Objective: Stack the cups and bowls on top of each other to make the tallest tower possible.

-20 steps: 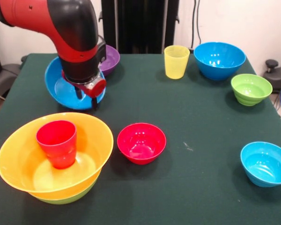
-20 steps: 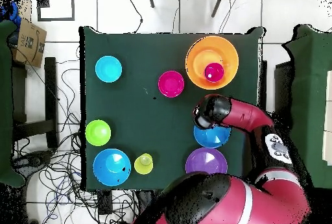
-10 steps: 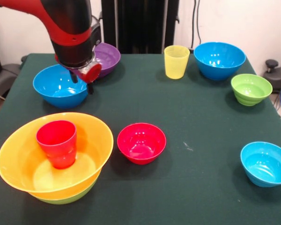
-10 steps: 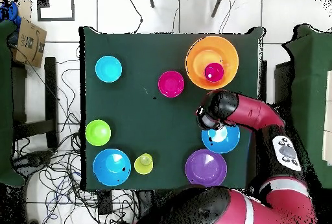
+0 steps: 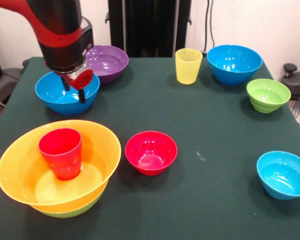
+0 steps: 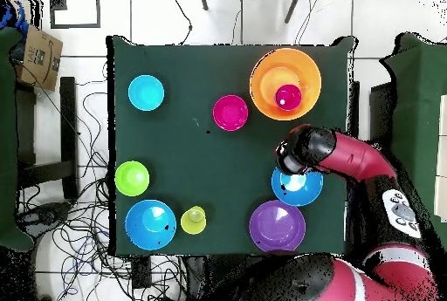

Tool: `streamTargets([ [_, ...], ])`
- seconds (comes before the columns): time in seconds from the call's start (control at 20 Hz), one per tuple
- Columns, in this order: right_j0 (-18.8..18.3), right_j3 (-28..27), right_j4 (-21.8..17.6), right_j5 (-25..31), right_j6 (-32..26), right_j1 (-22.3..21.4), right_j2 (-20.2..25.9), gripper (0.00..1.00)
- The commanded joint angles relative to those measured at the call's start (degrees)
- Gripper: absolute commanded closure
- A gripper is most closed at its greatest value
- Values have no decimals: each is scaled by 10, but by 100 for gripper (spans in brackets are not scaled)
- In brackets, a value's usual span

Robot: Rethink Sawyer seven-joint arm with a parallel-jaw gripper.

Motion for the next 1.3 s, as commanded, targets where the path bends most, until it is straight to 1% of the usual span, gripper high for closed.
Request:
streamTargets([
  [0.05, -8, -2, -42, -60, -48, 49, 49, 0],
  [0.85, -9, 7, -42, -90, -35, 68, 44, 0],
  [1.0, -2, 8, -48, -97, -27, 71, 35, 0],
  [1.15, 3, 9, -52, -90, -25, 68, 27, 0],
  [1.3, 2, 8, -52, -97, -23, 74, 26, 0],
])
